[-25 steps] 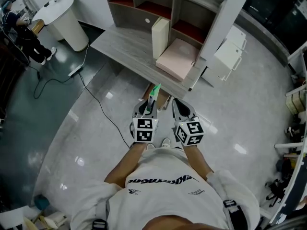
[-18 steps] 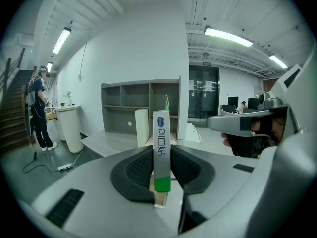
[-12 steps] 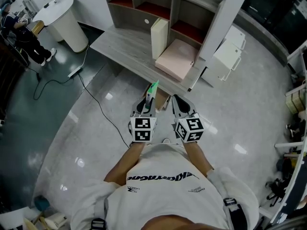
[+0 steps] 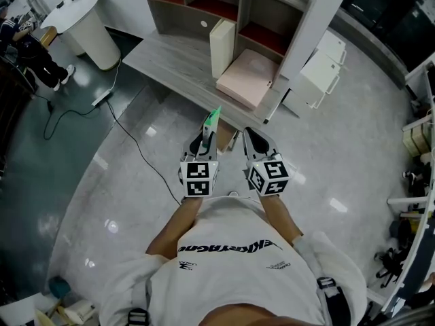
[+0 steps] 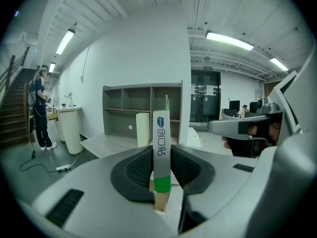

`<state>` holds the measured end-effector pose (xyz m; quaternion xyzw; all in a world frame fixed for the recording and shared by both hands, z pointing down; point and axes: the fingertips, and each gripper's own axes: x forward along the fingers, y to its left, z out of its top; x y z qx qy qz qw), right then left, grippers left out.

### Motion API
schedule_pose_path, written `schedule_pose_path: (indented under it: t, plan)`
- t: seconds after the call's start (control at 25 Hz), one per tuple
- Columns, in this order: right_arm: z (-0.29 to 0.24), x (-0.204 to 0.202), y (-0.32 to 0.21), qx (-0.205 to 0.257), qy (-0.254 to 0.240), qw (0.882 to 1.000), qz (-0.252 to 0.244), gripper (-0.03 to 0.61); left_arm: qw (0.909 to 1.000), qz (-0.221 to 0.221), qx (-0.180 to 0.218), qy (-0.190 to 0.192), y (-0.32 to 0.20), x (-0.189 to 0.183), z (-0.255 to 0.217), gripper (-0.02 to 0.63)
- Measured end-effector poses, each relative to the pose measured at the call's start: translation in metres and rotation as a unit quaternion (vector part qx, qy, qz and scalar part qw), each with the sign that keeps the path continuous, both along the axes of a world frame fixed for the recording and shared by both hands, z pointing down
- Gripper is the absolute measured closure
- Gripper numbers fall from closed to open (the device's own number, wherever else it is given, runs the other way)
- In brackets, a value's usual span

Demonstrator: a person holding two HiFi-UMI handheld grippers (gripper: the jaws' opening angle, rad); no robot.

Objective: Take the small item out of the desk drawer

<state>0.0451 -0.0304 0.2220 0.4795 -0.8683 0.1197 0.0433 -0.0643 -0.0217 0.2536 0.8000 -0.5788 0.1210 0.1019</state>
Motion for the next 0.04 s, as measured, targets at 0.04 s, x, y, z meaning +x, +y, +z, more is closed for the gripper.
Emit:
schedule_pose_path:
  t: [0.04]
  plan:
    - [0.0009, 0.0005, -0.0007, 0.000, 0.000, 1.000, 0.000, 0.546, 1.0000, 0.000, 0.000, 0.000, -0.0008, 0.0002, 0.0008, 0.514]
